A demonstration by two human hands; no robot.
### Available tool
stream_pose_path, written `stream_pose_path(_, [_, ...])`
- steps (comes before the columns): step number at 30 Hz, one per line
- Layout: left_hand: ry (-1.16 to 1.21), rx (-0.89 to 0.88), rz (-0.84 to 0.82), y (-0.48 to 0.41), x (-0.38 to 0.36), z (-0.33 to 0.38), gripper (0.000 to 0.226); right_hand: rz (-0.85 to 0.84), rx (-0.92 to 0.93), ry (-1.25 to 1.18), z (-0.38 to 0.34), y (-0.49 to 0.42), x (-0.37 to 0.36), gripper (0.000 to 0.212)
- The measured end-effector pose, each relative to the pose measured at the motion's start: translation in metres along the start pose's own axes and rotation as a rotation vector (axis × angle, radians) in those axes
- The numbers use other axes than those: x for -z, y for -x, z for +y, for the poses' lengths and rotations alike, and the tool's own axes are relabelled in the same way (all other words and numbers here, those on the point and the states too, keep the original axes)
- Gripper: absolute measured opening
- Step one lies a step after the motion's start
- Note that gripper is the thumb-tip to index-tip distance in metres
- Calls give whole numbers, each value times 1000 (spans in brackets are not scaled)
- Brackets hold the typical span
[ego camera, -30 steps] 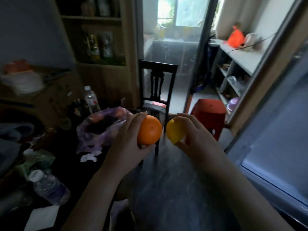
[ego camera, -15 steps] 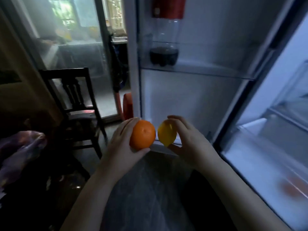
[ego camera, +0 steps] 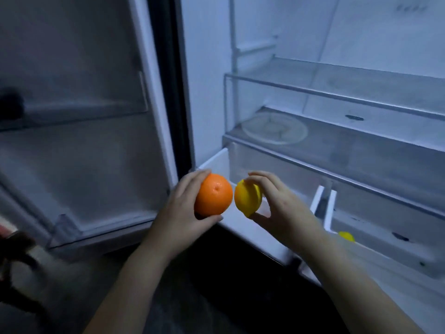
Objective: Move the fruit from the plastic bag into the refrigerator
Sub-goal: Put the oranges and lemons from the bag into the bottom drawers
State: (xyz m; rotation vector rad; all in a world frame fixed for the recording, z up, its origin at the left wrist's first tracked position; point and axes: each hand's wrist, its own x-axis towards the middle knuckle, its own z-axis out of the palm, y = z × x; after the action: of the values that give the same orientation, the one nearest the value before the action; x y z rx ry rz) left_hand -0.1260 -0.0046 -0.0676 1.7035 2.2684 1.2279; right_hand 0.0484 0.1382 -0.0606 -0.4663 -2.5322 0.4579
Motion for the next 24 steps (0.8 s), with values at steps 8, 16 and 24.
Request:
stream_pose_path(8, [98,-257,-234,-59,-77,47,84,85,-184,94,60,55,54,59])
stream_pose_path(16, [147,-409,-472,-122,-127,45,85,128,-328,87,107,68,64,58])
stream_pose_path(24, [117,-478,-654,-181,-157,15,85,31,-470,67,160,85,72,64])
